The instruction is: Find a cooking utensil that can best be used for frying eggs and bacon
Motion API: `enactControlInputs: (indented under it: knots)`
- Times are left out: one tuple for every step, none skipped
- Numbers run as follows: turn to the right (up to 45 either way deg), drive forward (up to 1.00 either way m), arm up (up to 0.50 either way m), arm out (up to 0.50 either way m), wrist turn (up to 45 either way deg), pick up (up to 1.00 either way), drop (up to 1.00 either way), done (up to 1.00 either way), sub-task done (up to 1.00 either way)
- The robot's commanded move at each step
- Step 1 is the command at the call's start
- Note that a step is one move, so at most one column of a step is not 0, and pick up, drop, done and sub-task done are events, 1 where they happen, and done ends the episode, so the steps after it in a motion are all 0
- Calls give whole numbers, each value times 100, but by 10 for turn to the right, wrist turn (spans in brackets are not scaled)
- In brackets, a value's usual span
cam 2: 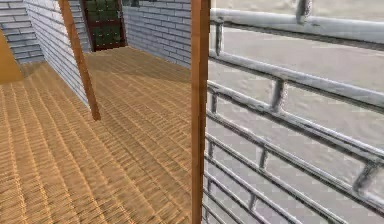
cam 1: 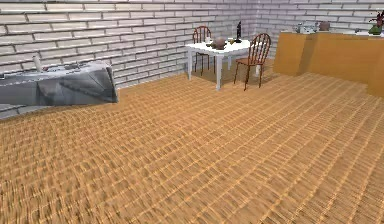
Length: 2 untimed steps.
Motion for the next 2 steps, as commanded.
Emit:
enactControlInputs:
  knots:
    - [150,0,0,0,0,0,0,0,0]
    - [0,100,0,0,0,0,0,0,0]
